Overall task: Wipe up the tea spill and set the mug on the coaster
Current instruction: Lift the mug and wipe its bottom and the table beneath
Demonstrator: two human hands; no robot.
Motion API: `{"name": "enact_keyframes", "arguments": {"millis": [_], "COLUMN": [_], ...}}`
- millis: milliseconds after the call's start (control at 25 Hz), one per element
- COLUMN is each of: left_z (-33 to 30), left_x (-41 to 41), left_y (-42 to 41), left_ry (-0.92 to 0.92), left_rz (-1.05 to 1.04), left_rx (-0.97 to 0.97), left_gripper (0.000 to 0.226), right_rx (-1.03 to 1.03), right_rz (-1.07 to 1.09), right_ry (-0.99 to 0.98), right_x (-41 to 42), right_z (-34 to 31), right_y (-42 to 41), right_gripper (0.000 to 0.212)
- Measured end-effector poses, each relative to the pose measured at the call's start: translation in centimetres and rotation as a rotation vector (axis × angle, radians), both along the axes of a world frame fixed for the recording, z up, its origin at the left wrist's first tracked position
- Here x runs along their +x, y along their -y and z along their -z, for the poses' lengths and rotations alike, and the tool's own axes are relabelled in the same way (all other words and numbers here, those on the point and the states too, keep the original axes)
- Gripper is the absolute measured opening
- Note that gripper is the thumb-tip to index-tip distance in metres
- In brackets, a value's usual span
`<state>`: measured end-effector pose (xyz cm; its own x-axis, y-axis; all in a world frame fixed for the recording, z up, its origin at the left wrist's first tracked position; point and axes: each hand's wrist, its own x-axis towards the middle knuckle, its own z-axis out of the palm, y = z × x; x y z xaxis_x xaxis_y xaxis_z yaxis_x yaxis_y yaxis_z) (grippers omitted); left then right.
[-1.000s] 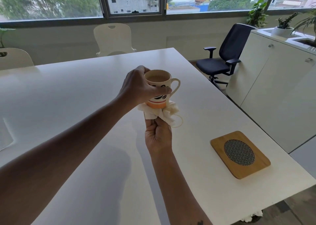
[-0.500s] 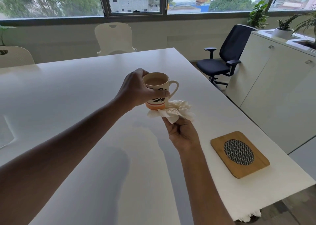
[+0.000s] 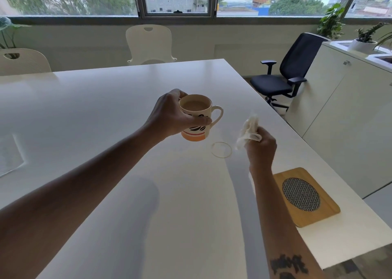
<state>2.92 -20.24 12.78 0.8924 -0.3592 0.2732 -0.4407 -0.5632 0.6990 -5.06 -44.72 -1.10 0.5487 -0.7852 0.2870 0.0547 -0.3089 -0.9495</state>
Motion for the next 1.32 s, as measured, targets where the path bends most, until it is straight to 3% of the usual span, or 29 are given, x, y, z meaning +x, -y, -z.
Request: {"name": "enact_keyframes", "arguments": {"millis": [80,200,480,840,1000,1200,1320], "left_z": [0.0,0.0,0.5,1.7,1.9,2.3,2.5], "left_x": [0.0,-0.1,-0.1,0.2,0.8,1.6,2.1], "left_y": [-0.3,-0.8,-1.1,-0.4,-0.6,-1.4,-1.7], "left_ry": [-0.002,-0.007,0.011,-0.027,-0.023,-0.018,-0.014], "left_rz": [-0.006,-0.001,0.016,0.044,0.038,0.044,0.039], "left_rx": [-0.007,-0.005,-0.016,-0.037,-0.045,-0.040,-0.039], "left_gripper": [0.088,0.088,0.088,0.090,0.084,0.086,0.086], "right_rx": [-0.517,-0.668,-0.859,-0.867,-0.835,-0.847,-0.808], "right_rz": [0.018,-0.189,-0.550,-0.970,-0.900,-0.481,-0.324], "right_ry": [-0.269,-0.583,-0.562,-0.408,-0.470,-0.517,-0.685], "right_x": [1.4,3.0,4.1,1.7,0.6,-2.3,-2.4], "right_z": [0.7,1.8,1.2,1.4,1.3,2.5,2.8], "right_y": [0.0,-1.0,-0.4,2.4,2.6,-3.7,-8.5], "right_gripper": [0.040,0.043,0.045,0.046,0.041,0.045,0.043]}}
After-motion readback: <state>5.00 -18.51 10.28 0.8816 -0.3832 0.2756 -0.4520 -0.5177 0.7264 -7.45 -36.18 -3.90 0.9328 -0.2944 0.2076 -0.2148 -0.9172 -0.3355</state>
